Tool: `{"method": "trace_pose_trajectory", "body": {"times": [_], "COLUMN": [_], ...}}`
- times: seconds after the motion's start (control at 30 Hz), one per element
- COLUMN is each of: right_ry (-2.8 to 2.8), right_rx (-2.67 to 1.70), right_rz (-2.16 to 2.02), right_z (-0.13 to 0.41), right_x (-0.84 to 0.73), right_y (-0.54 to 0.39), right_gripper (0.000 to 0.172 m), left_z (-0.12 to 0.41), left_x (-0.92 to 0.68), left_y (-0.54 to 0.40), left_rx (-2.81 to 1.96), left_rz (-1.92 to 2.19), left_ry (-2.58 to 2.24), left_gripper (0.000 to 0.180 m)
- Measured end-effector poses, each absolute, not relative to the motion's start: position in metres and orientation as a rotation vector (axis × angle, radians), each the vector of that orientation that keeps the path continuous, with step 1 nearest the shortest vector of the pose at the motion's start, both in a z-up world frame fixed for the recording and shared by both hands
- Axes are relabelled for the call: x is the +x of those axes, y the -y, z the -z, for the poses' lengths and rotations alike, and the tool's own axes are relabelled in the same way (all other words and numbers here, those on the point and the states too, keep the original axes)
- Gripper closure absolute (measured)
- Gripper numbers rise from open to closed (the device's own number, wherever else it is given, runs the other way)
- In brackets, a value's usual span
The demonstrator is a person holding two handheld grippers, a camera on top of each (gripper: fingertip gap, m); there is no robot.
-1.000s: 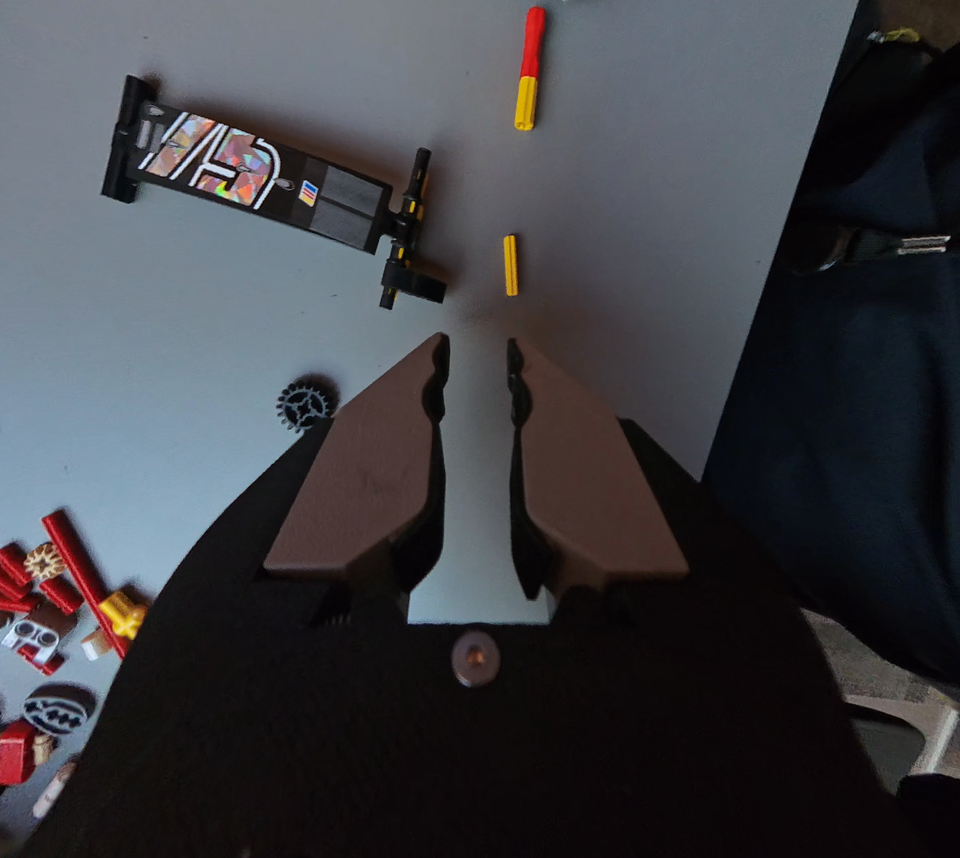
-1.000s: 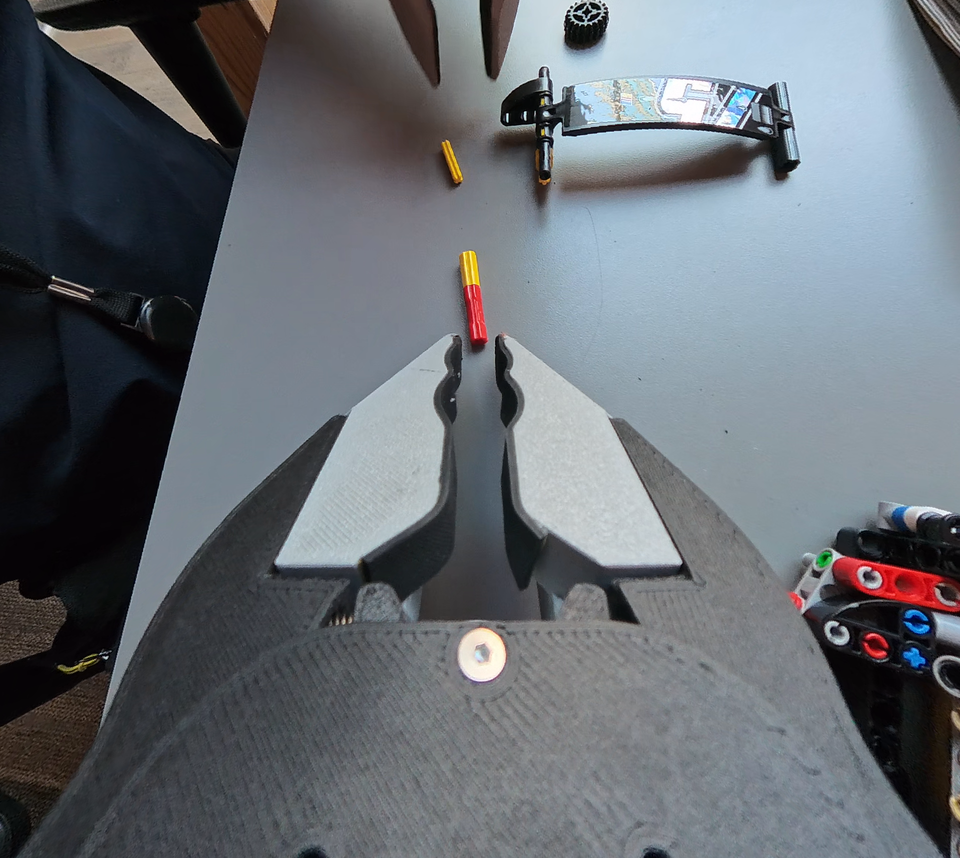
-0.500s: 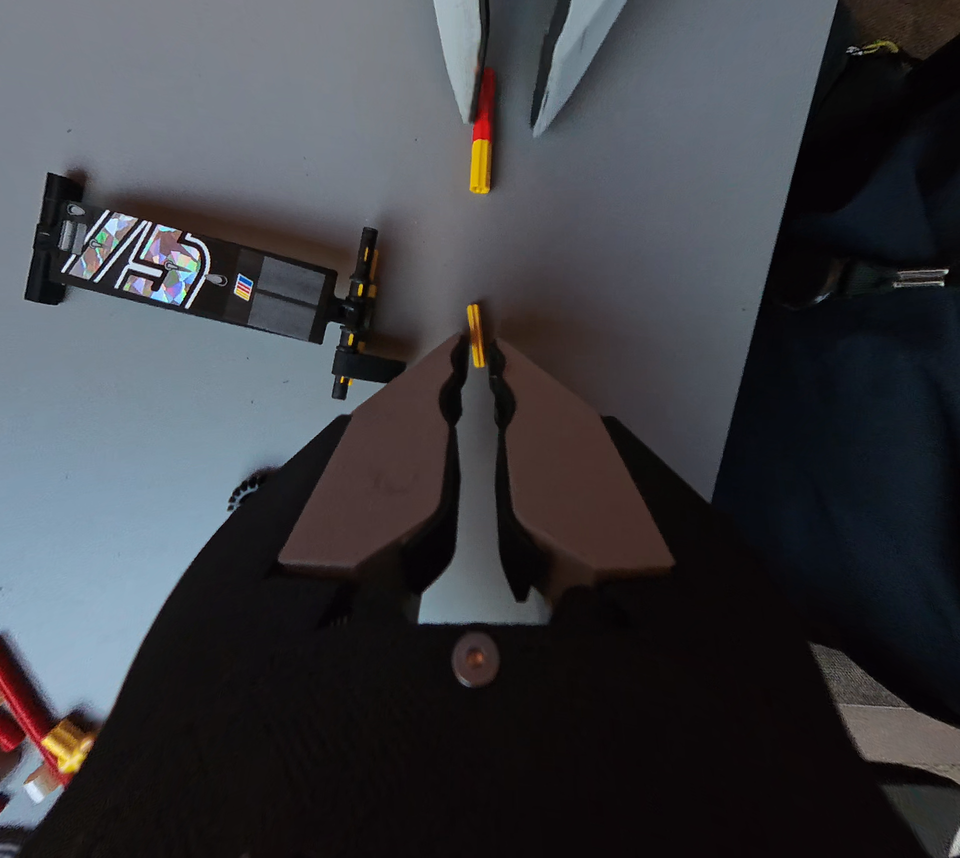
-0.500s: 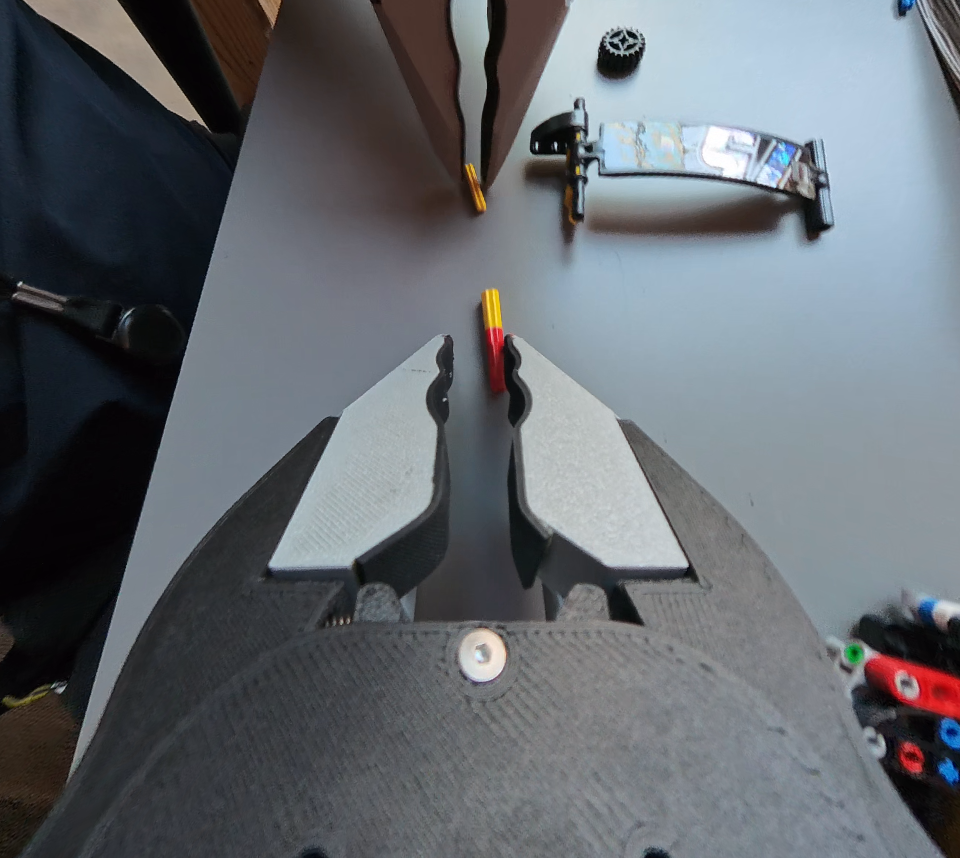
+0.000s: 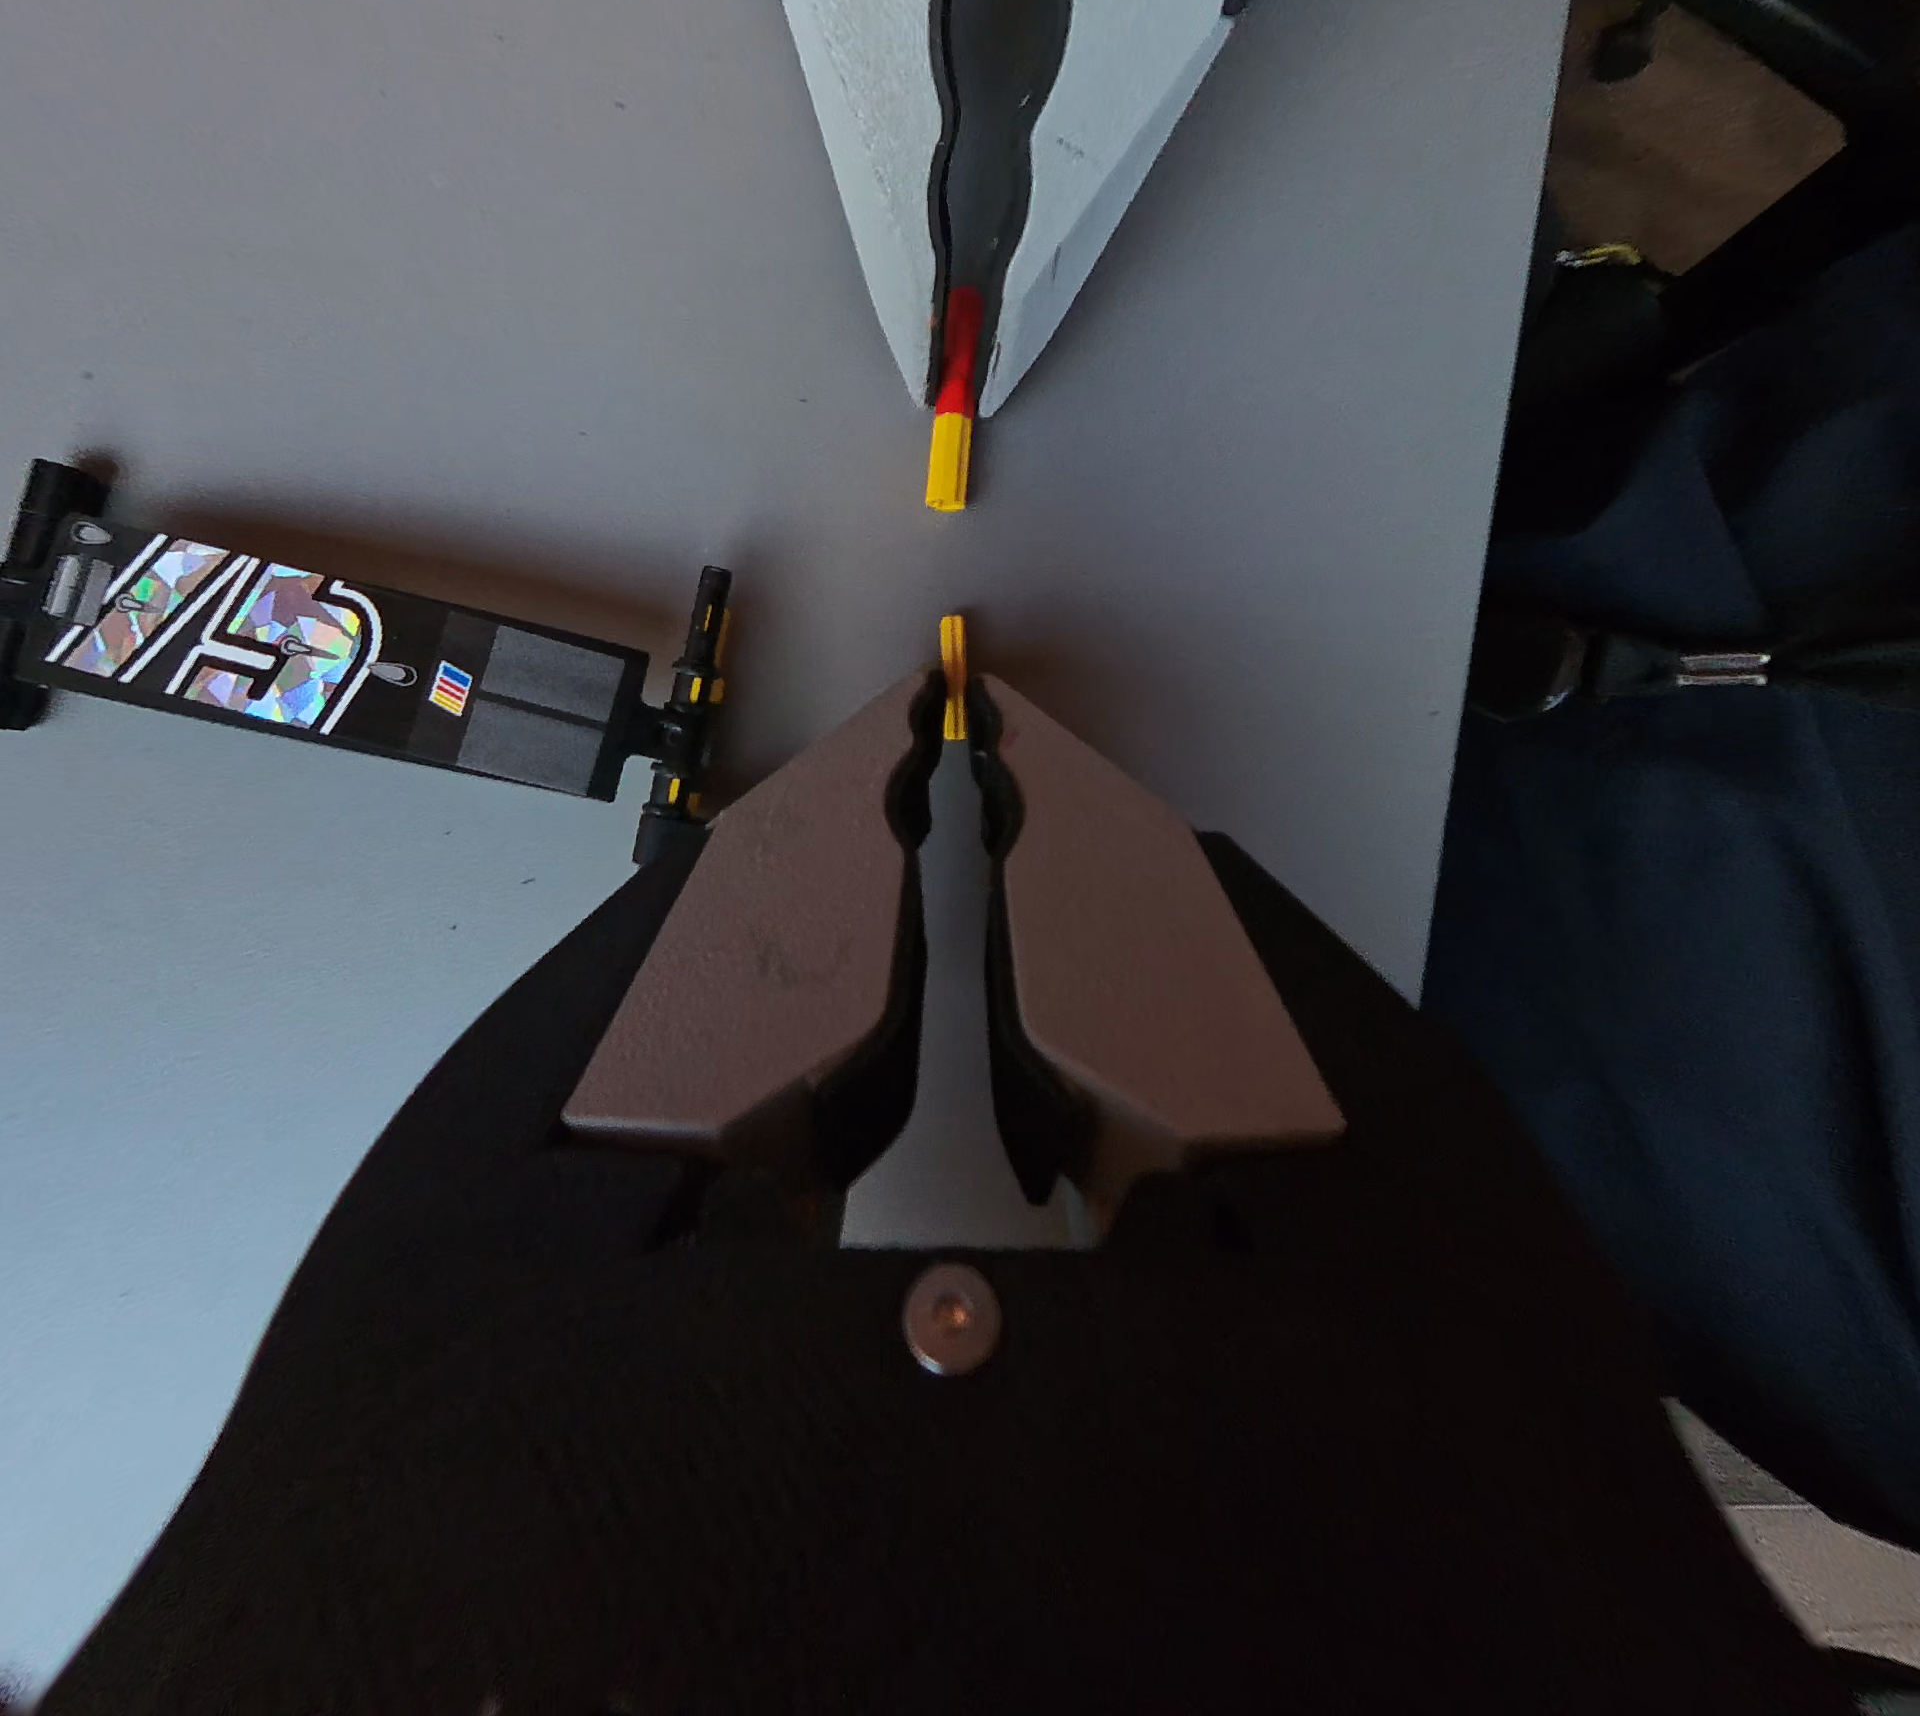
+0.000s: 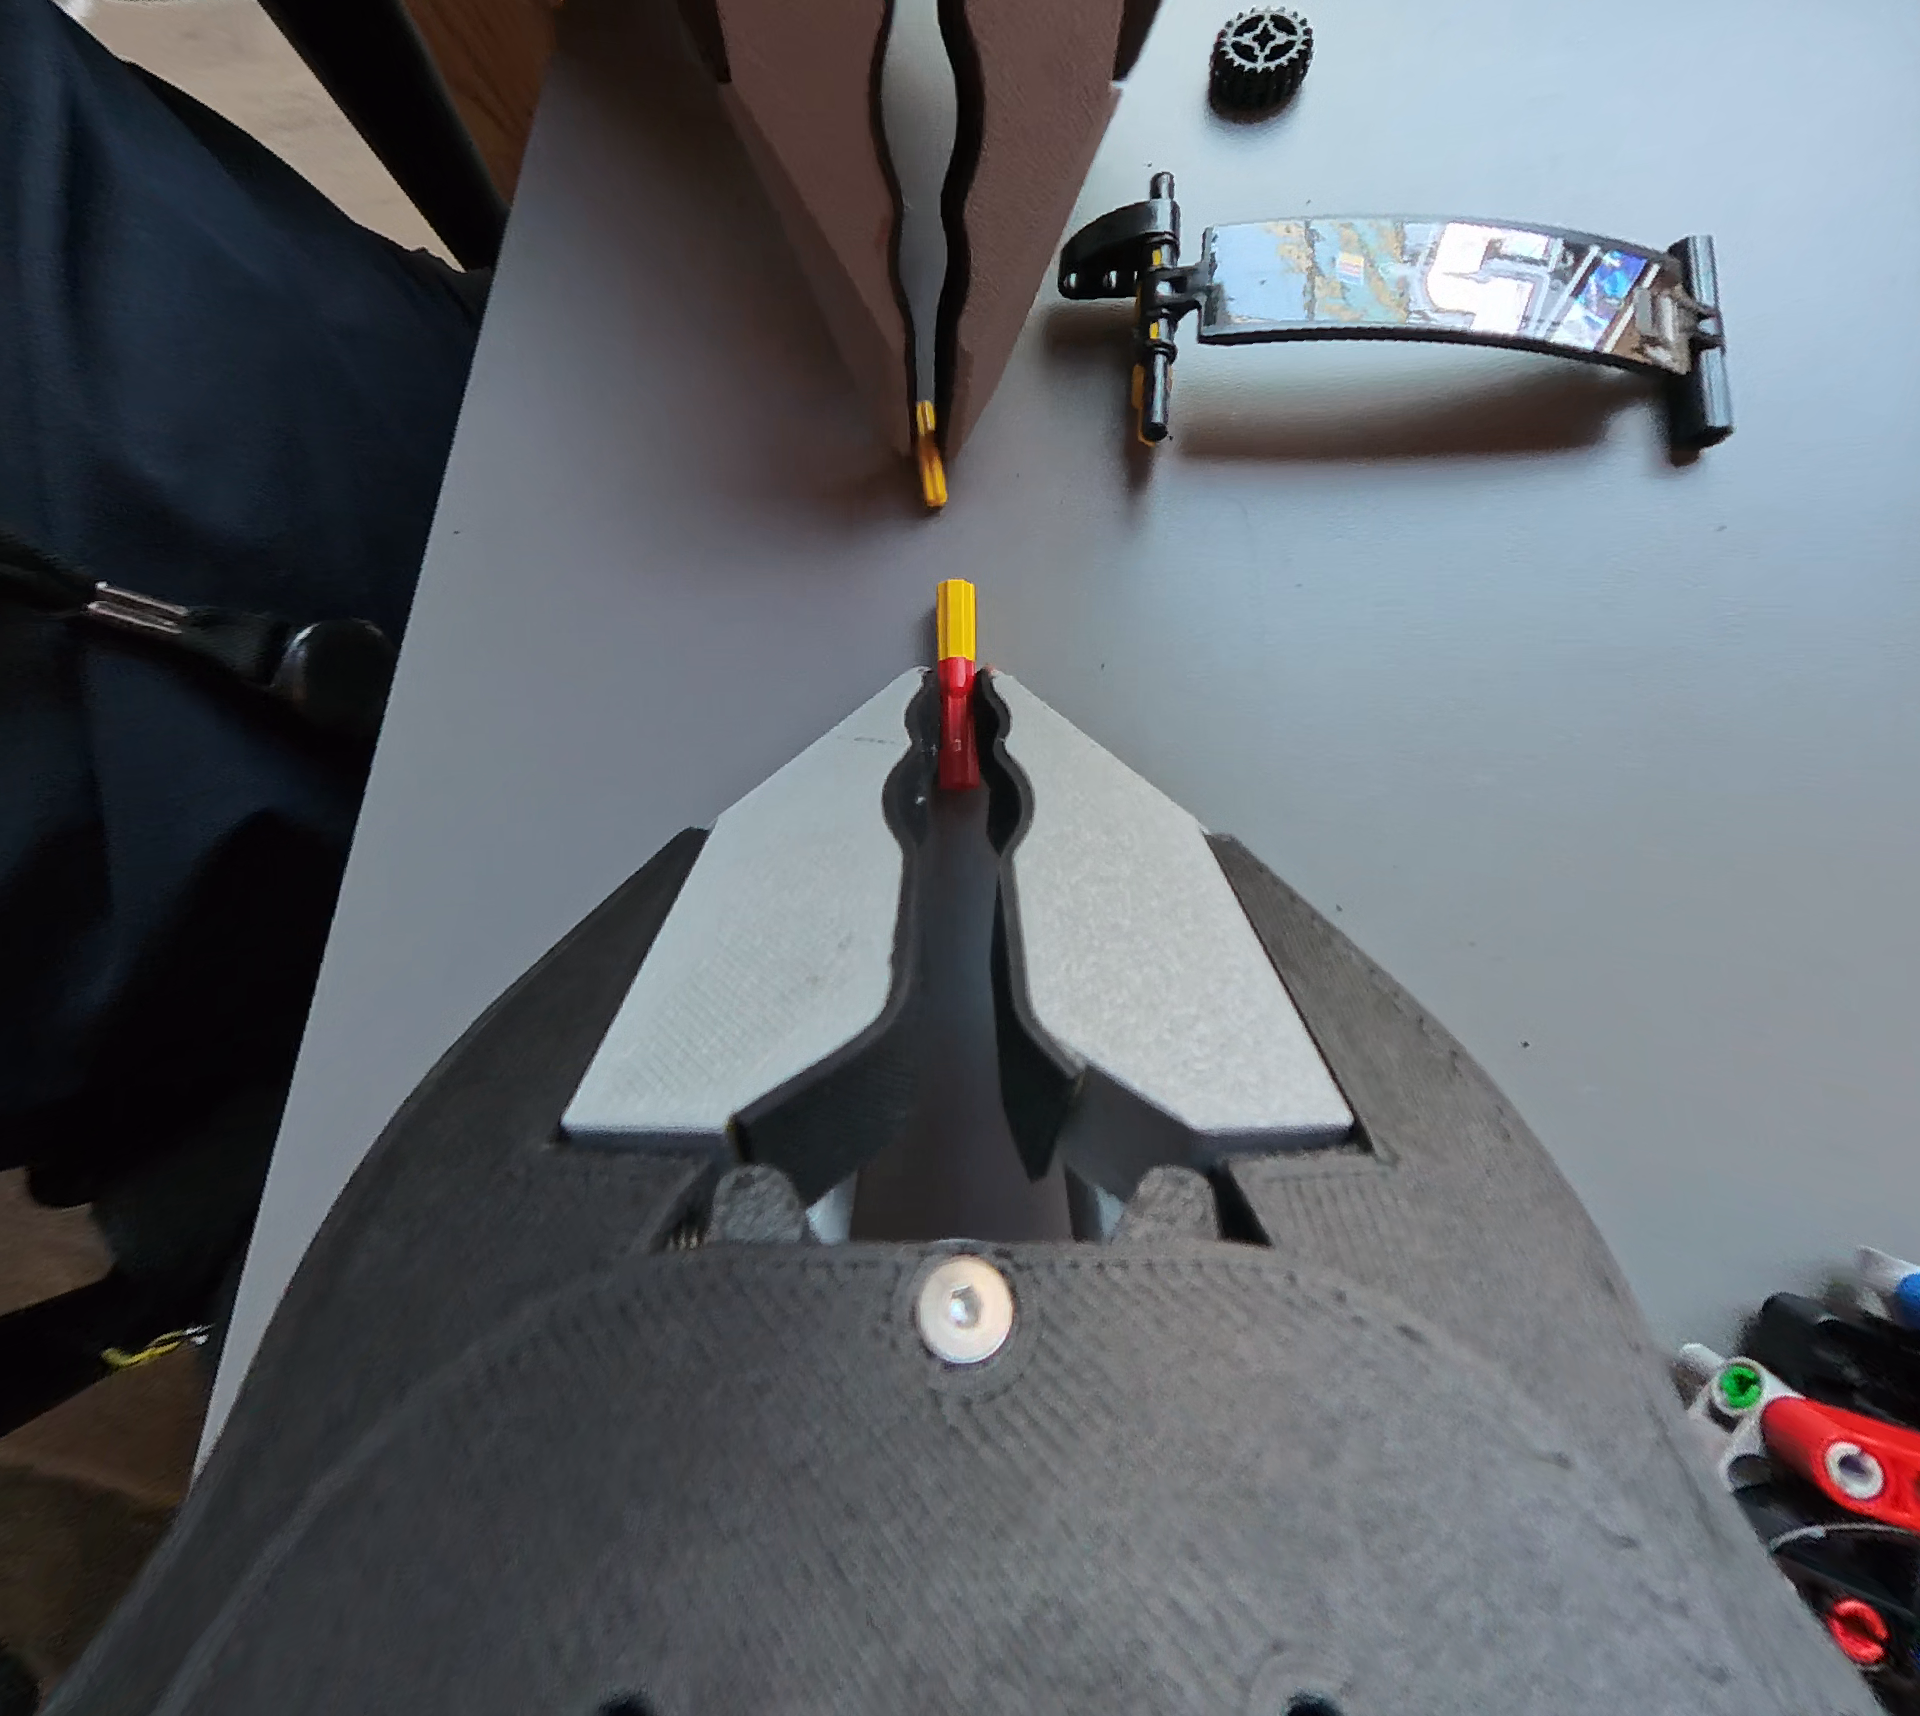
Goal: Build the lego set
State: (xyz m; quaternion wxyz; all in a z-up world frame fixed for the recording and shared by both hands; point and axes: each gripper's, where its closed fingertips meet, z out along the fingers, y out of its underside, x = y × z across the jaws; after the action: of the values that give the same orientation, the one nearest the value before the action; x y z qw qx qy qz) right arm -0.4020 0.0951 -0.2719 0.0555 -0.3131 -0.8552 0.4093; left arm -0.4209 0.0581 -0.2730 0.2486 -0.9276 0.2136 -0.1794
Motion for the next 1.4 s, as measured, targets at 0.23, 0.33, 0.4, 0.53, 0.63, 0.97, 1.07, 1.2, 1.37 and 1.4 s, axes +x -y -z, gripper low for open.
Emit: {"method": "trace_pose_trajectory", "body": {"times": [0.23, 0.33, 0.4, 0.53, 0.63, 0.97, 1.07, 1.2, 1.37, 1.4], "right_ry": [2.598, 2.603, 2.604, 2.606, 2.613, 2.624, 2.625, 2.63, 2.631, 2.632], "right_rx": [-0.942, -0.942, -0.932, -0.898, -0.867, -0.877, -0.883, -0.894, -0.9, -0.901], "right_rz": [-1.24, -1.246, -1.243, -1.229, -1.222, -1.236, -1.241, -1.251, -1.256, -1.257], "right_z": [0.272, 0.272, 0.272, 0.272, 0.273, 0.272, 0.272, 0.272, 0.272, 0.272], "right_x": [-0.402, -0.401, -0.401, -0.4, -0.398, -0.394, -0.394, -0.394, -0.394, -0.394], "right_y": [-0.095, -0.094, -0.094, -0.091, -0.09, -0.096, -0.097, -0.097, -0.097, -0.096], "right_gripper": [0.168, 0.168, 0.168, 0.168, 0.168, 0.168, 0.168, 0.168, 0.168, 0.168], "left_z": [0.273, 0.273, 0.273, 0.273, 0.272, 0.272, 0.272, 0.272, 0.272, 0.272], "left_x": [-0.423, -0.42, -0.416, -0.408, -0.404, -0.409, -0.41, -0.41, -0.407, -0.406], "left_y": [-0.057, -0.057, -0.058, -0.063, -0.069, -0.075, -0.075, -0.076, -0.079, -0.079], "left_rx": [-2.533, -2.522, -2.512, -2.473, -2.444, -2.423, -2.419, -2.409, -2.395, -2.392], "left_rz": [0.427, 0.461, 0.499, 0.567, 0.596, 0.581, 0.595, 0.627, 0.643, 0.654], "left_ry": [-0.622, -0.612, -0.611, -0.595, -0.562, -0.501, -0.491, -0.483, -0.481, -0.48], "left_gripper": [0.175, 0.179, 0.18, 0.18, 0.18, 0.18, 0.18, 0.18, 0.18, 0.18]}}
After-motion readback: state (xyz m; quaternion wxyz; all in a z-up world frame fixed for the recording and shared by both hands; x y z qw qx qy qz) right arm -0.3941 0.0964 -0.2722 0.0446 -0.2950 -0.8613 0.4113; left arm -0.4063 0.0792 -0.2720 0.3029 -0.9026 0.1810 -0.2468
